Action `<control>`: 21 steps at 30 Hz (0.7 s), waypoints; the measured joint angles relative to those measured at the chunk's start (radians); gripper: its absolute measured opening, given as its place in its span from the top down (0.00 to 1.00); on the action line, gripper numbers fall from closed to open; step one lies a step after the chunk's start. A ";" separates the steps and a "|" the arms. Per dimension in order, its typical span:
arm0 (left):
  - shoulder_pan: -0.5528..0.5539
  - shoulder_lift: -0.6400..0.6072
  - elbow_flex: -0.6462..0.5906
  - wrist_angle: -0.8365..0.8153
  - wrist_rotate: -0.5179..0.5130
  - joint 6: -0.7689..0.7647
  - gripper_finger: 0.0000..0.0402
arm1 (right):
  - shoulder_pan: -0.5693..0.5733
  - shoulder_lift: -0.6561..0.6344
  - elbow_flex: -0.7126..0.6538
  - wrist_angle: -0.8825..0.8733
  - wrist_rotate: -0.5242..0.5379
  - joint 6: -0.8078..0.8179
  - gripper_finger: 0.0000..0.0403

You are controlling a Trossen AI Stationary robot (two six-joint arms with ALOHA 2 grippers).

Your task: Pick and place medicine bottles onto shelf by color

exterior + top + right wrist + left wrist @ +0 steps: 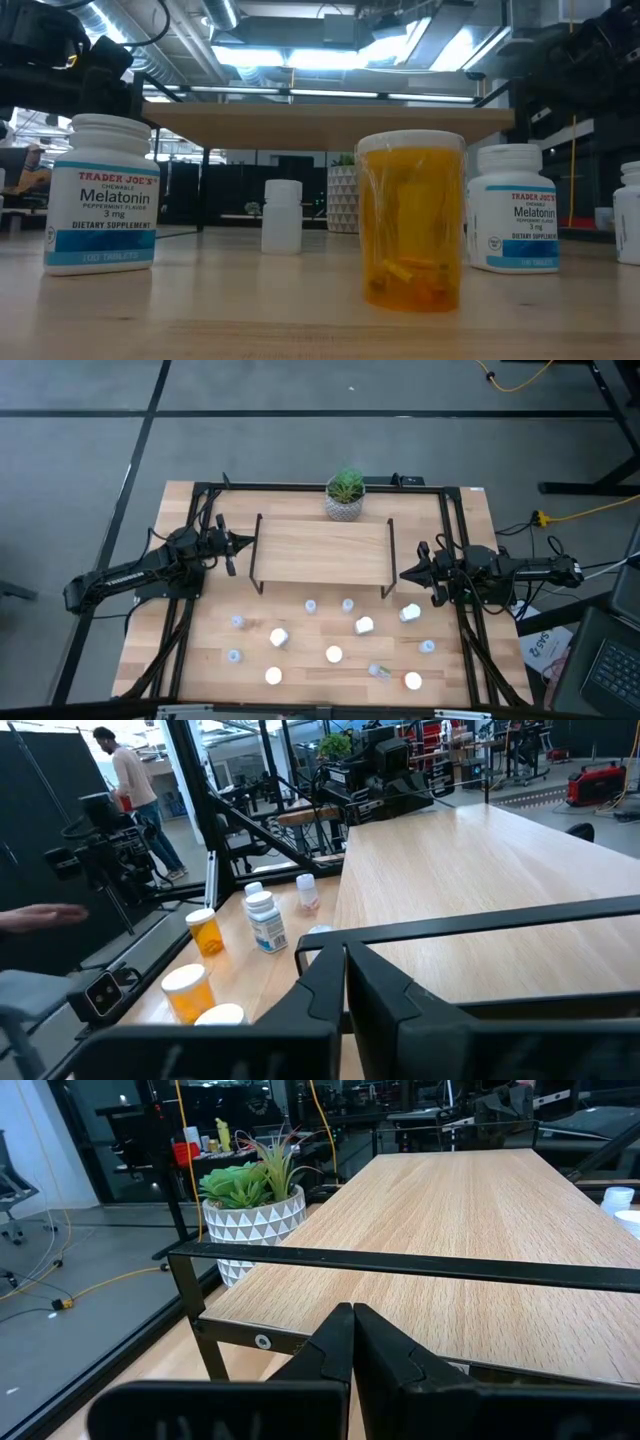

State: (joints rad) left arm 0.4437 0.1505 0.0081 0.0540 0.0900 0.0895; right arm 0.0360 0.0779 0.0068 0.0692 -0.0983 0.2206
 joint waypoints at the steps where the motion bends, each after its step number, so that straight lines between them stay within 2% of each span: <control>1: 0.000 0.000 0.000 0.000 0.000 0.000 1.00 | 0.000 0.000 0.000 0.000 0.000 0.011 0.96; 13: 0.000 0.000 0.000 0.000 0.000 0.000 1.00 | 0.000 0.000 0.000 0.012 -0.035 0.063 0.96; 18: 0.000 0.000 0.000 0.000 0.000 0.000 1.00 | 0.000 0.000 0.000 0.024 0.071 0.028 0.96; 21: 0.000 0.000 0.000 0.000 0.000 0.000 1.00 | 0.000 0.000 0.000 0.012 0.082 0.003 0.96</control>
State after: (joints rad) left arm 0.4438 0.1503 0.0082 0.0536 0.0901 0.0895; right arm 0.0357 0.0780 0.0067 0.0814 -0.0161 0.2240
